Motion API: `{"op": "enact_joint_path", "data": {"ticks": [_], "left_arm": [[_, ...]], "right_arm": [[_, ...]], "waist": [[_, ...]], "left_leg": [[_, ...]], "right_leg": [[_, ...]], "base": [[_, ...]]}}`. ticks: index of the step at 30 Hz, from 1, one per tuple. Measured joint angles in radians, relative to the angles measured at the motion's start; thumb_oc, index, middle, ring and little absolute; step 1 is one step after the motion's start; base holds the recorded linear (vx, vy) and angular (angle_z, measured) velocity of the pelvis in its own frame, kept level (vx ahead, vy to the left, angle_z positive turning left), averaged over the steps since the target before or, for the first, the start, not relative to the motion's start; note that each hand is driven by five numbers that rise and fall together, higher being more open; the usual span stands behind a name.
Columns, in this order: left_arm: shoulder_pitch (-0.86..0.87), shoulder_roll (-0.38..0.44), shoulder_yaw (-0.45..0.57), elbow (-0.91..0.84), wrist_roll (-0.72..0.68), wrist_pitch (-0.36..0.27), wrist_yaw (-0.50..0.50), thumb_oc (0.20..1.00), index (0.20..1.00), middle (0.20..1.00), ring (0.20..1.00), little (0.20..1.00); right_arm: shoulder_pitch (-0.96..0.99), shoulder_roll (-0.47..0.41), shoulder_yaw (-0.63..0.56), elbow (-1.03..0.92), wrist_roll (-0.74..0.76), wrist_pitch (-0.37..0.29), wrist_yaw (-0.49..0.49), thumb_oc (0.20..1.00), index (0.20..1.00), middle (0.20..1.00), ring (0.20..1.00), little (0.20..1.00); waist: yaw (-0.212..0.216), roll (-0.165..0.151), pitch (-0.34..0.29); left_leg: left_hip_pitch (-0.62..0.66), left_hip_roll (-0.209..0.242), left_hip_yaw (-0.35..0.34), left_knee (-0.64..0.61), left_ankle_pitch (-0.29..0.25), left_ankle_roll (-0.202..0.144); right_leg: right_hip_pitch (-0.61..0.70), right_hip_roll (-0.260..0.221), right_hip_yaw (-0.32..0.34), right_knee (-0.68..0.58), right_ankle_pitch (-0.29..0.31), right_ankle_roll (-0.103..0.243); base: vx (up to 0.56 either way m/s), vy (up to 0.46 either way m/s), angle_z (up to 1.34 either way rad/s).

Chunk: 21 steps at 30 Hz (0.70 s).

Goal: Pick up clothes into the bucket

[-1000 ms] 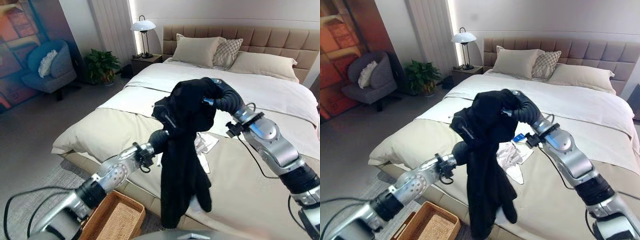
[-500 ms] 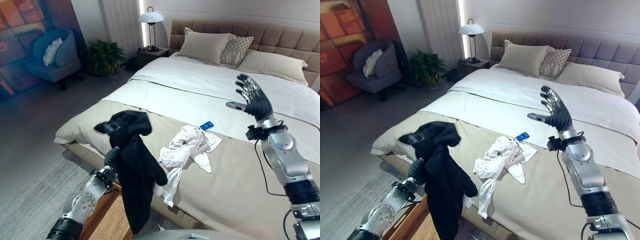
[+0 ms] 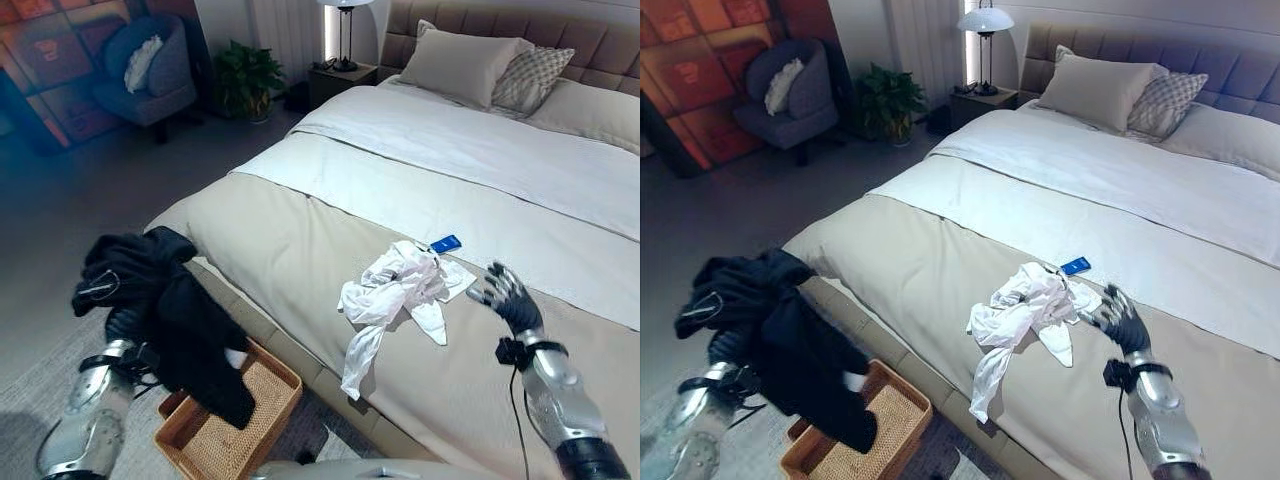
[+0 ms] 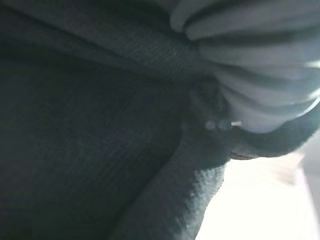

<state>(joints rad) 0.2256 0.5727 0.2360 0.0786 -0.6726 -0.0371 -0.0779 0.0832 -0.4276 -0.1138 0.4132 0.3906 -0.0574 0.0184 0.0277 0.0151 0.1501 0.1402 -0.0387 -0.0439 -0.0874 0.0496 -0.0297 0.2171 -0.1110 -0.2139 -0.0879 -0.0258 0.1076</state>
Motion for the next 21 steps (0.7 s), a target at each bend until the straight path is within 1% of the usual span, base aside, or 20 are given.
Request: {"op": "enact_joint_path", "data": {"ticks": [1, 2, 3, 4, 6, 7, 8, 9, 10, 11, 13, 15, 16, 17, 18, 19, 20, 21], "left_arm": [[0.002, 0.001, 0.003, 0.0, 0.032, -0.003, 0.007, 0.2, 0.2, 0.2, 0.2, 0.2], [0.002, -0.002, 0.003, 0.0, 0.082, -0.023, 0.022, 0.2, 0.2, 0.2, 0.2, 0.2], [0.003, -0.003, 0.003, 0.001, 0.1, -0.028, 0.03, 0.2, 0.2, 0.2, 0.2, 0.2], [0.005, -0.001, 0.003, 0.007, 0.138, -0.028, 0.042, 0.2, 0.2, 0.2, 0.2, 0.2], [-0.001, -0.003, 0.002, 0.03, 0.177, -0.039, 0.06, 0.2, 0.2, 0.2, 0.2, 0.2], [-0.008, -0.002, 0.002, 0.041, 0.192, -0.039, 0.067, 0.2, 0.2, 0.2, 0.2, 0.2], [-0.026, -0.009, 0.0, 0.068, 0.216, -0.047, 0.086, 0.2, 0.2, 0.2, 0.2, 0.2], [-0.043, -0.014, 0.0, 0.091, 0.232, -0.055, 0.101, 0.2, 0.2, 0.2, 0.2, 0.2], [-0.109, -0.026, -0.017, 0.179, 0.263, -0.081, 0.138, 0.2, 0.2, 0.2, 0.2, 0.2], [-0.151, -0.035, -0.018, 0.242, 0.272, -0.082, 0.173, 0.2, 0.2, 0.2, 0.2, 0.2], [-0.167, -0.036, -0.019, 0.28, 0.298, -0.083, 0.203, 0.2, 0.2, 0.2, 0.2, 0.2], [-0.21, -0.038, -0.024, 0.335, 0.31, -0.092, 0.236, 0.2, 0.2, 0.2, 0.2, 0.2], [-0.231, -0.035, -0.032, 0.363, 0.31, -0.102, 0.244, 0.2, 0.2, 0.2, 0.2, 0.2], [-0.268, -0.029, -0.046, 0.415, 0.31, -0.108, 0.264, 0.2, 0.2, 0.2, 0.2, 0.2], [-0.284, -0.021, -0.059, 0.44, 0.31, -0.109, 0.275, 0.2, 0.2, 0.2, 0.2, 0.2], [-0.297, -0.016, -0.063, 0.456, 0.314, -0.107, 0.287, 0.2, 0.2, 0.2, 0.2, 0.2], [-0.303, -0.002, -0.077, 0.46, 0.335, -0.111, 0.307, 0.2, 0.2, 0.2, 0.2, 0.2], [-0.304, 0.021, -0.093, 0.459, 0.35, -0.116, 0.324, 0.2, 0.2, 0.2, 0.2, 0.2]], "right_arm": [[-0.005, 0.01, -0.007, 0.062, -0.017, -0.007, -0.01, 1.0, 1.0, 1.0, 1.0, 1.0], [-0.013, 0.029, -0.017, 0.177, -0.04, -0.006, -0.041, 1.0, 1.0, 1.0, 1.0, 1.0], [-0.004, 0.036, -0.016, 0.204, -0.049, -0.001, -0.051, 1.0, 1.0, 1.0, 1.0, 1.0], [0.005, 0.052, -0.015, 0.242, -0.066, 0.002, -0.061, 1.0, 1.0, 1.0, 1.0, 1.0], [0.017, 0.072, -0.004, 0.302, -0.088, -0.002, -0.066, 1.0, 1.0, 1.0, 1.0, 1.0], [0.005, 0.075, 0.004, 0.312, -0.098, 0.006, -0.067, 1.0, 1.0, 1.0, 1.0, 1.0], [0.02, 0.083, 0.008, 0.332, -0.112, -0.002, -0.069, 1.0, 1.0, 1.0, 1.0, 1.0], [0.001, 0.088, 0.013, 0.348, -0.119, -0.004, -0.07, 1.0, 1.0, 1.0, 1.0, 1.0], [0.002, 0.095, 0.016, 0.414, -0.145, -0.007, -0.072, 1.0, 1.0, 1.0, 1.0, 1.0], [-0.018, 0.097, 0.041, 0.47, -0.169, -0.003, -0.075, 1.0, 1.0, 1.0, 1.0, 1.0], [-0.018, 0.102, 0.062, 0.496, -0.195, -0.003, -0.079, 1.0, 1.0, 1.0, 1.0, 1.0], [-0.014, 0.099, 0.072, 0.531, -0.213, -0.004, -0.092, 1.0, 1.0, 1.0, 1.0, 1.0], [-0.013, 0.098, 0.076, 0.531, -0.214, -0.004, -0.093, 1.0, 1.0, 1.0, 1.0, 1.0], [-0.013, 0.098, 0.083, 0.523, -0.215, -0.006, -0.095, 1.0, 1.0, 1.0, 1.0, 1.0], [-0.015, 0.098, 0.086, 0.512, -0.215, -0.008, -0.095, 1.0, 1.0, 1.0, 1.0, 1.0], [-0.017, 0.098, 0.09, 0.487, -0.215, -0.013, -0.095, 1.0, 1.0, 1.0, 1.0, 1.0], [-0.016, 0.095, 0.097, 0.457, -0.215, -0.024, -0.096, 1.0, 1.0, 1.0, 1.0, 1.0], [-0.015, 0.084, 0.12, 0.421, -0.217, -0.028, -0.098, 1.0, 1.0, 1.0, 1.0, 1.0]], "waist": [[0.013, -0.001, 0.0], [0.017, -0.007, 0.007], [0.018, -0.009, 0.013], [0.019, -0.008, 0.028], [0.016, -0.011, 0.055], [0.018, -0.012, 0.067], [0.008, -0.016, 0.086], [0.017, -0.017, 0.093], [0.014, -0.024, 0.114], [0.015, -0.032, 0.134], [0.013, -0.049, 0.157], [0.011, -0.074, 0.194], [0.013, -0.077, 0.202], [0.007, -0.088, 0.227], [0.012, -0.091, 0.237], [0.008, -0.097, 0.256], [-0.005, -0.108, 0.279], [-0.009, -0.113, 0.29]], "left_leg": [[-0.006, 0.0, 0.0, 0.0, 0.0, 0.0], [-0.024, 0.0, -0.002, 0.007, 0.0, 0.0], [-0.033, 0.0, -0.006, 0.01, 0.001, 0.0], [-0.05, 0.0, -0.012, 0.013, 0.003, 0.0], [-0.077, 0.0, -0.013, 0.026, 0.006, 0.001], [-0.091, -0.001, -0.013, 0.034, 0.006, 0.0], [-0.121, 0.001, -0.013, 0.05, 0.006, 0.0], [-0.138, 0.001, -0.014, 0.061, 0.004, -0.001], [-0.173, 0.003, -0.015, 0.082, 0.004, -0.002], [-0.2, 0.005, -0.018, 0.096, 0.0, -0.008], [-0.226, 0.007, -0.018, 0.109, 0.0, -0.008], [-0.285, 0.011, -0.021, 0.141, -0.001, -0.01], [-0.301, 0.011, -0.023, 0.152, -0.002, -0.01], [-0.328, 0.014, -0.024, 0.163, -0.002, -0.011], [-0.344, 0.015, -0.024, 0.171, -0.003, -0.012], [-0.363, 0.016, -0.023, 0.176, -0.003, -0.011], [-0.382, 0.019, -0.017, 0.186, -0.003, -0.011], [-0.416, 0.021, -0.018, 0.206, -0.006, -0.017]], "right_leg": [[-0.007, 0.0, 0.0, 0.002, -0.001, 0.001], [-0.029, -0.001, 0.0, 0.017, -0.005, 0.005], [-0.036, -0.001, -0.004, 0.02, -0.006, 0.004], [-0.053, -0.002, -0.011, 0.031, -0.008, 0.005], [-0.082, -0.004, -0.012, 0.048, -0.008, 0.005], [-0.091, -0.005, -0.012, 0.056, -0.011, 0.004], [-0.129, -0.004, -0.012, 0.077, -0.013, 0.004], [-0.141, -0.007, -0.011, 0.091, -0.018, 0.001], [-0.184, -0.004, -0.011, 0.121, -0.024, -0.001], [-0.213, -0.008, -0.01, 0.149, -0.034, -0.008], [-0.244, -0.007, -0.011, 0.168, -0.037, -0.009], [-0.301, -0.007, -0.009, 0.203, -0.043, -0.013], [-0.314, -0.007, -0.01, 0.212, -0.044, -0.015], [-0.348, -0.006, -0.009, 0.227, -0.045, -0.017], [-0.36, -0.007, -0.007, 0.236, -0.048, -0.02], [-0.383, -0.006, -0.004, 0.248, -0.048, -0.022], [-0.411, -0.004, 0.004, 0.261, -0.048, -0.022], [-0.443, -0.004, 0.006, 0.278, -0.052, -0.025]], "base": [[-0.13, 0.023, 0.08], [-0.06, 0.011, 0.05], [-0.11, 0.012, 0.13], [-0.13, 0.009, 0.12], [-0.17, 0.011, 0.04], [-0.14, 0.002, -0.01], [-0.14, -0.003, 0.0], [-0.13, -0.014, 0.01], [-0.11, -0.013, 0.06], [-0.09, -0.022, 0.04], [-0.07, -0.021, -0.02], [-0.08, -0.013, 0.0], [-0.04, 0.016, 0.06], [0.0, 0.0, 0.0], [-0.07, 0.006, -0.03], [-0.17, -0.028, -0.1], [-0.16, -0.028, -0.08], [-0.16, -0.035, -0.07]]}}
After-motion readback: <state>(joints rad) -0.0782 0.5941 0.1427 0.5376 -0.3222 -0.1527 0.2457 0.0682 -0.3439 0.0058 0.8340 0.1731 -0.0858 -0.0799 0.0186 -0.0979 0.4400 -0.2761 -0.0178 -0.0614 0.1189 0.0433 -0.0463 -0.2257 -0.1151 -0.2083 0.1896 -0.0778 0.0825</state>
